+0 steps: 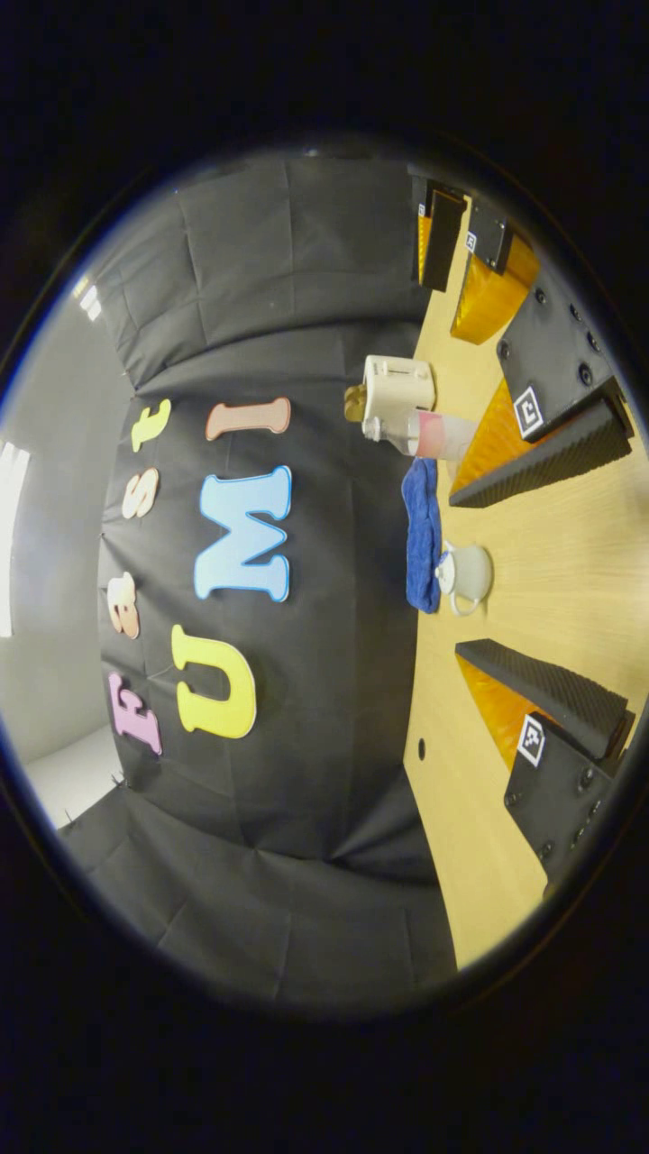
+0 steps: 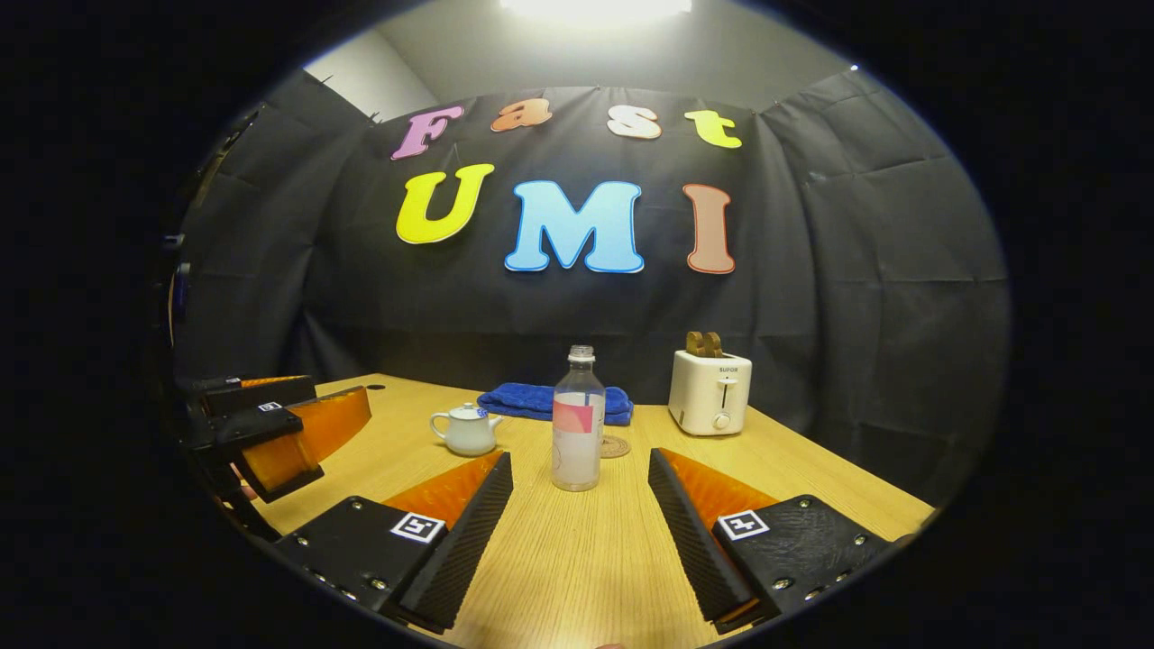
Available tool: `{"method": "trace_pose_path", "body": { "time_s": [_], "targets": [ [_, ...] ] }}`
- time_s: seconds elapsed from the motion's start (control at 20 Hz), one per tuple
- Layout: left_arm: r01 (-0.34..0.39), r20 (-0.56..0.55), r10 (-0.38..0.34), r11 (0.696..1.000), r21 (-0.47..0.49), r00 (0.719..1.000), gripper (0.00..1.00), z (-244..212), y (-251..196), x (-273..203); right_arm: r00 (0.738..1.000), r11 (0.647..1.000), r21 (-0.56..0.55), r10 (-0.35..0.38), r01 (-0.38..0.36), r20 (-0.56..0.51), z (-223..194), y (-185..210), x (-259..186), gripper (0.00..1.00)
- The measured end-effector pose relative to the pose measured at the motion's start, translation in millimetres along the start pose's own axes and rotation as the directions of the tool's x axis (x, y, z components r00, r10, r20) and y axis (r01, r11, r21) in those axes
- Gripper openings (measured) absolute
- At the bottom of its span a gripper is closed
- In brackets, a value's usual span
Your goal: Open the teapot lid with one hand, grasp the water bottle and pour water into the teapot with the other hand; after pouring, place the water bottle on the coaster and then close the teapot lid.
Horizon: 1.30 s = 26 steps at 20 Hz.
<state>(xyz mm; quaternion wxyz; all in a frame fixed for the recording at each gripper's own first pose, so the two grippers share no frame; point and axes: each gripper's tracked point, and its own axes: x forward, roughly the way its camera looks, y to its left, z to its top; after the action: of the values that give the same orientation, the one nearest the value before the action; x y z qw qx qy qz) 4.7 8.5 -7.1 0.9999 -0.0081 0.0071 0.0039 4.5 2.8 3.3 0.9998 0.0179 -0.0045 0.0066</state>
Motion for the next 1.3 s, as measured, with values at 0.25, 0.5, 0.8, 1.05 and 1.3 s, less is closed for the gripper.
{"method": "trace_pose_path", "body": {
  "time_s": [0.25,0.5,0.8,1.05,1.3],
  "targets": [
    [0.008,0.0,-0.008,1.0,0.015,1.0,0.96,0.4,-3.5,4.8,1.0,1.0,-0.002,-0.003,0.003,0.017,4.2,-1.6,4.1,0.95],
    [0.015,-0.003,-0.015,1.0,0.01,1.0,0.95,-1.0,-6.5,12.3,1.0,1.0,-0.001,-0.005,0.005,0.024,6.0,-4.8,6.1,0.95],
    [0.033,-0.034,-0.033,0.999,0.012,0.999,0.96,-6.4,-5.6,33.2,1.0,1.0,0.002,-0.004,0.004,-0.008,5.6,-3.9,24.5,0.95],
    [0.041,-0.038,-0.041,0.999,-0.005,0.998,0.96,-4.0,-1.4,60.6,1.0,1.0,-0.008,0.006,-0.006,-0.022,14.4,1.7,46.7,0.94],
    [0.081,-0.039,-0.082,0.996,-0.029,0.996,0.96,-2.9,-2.4,98.4,1.0,1.0,-0.005,-0.009,0.009,-0.012,31.7,4.1,75.6,0.95]
  ]
}}
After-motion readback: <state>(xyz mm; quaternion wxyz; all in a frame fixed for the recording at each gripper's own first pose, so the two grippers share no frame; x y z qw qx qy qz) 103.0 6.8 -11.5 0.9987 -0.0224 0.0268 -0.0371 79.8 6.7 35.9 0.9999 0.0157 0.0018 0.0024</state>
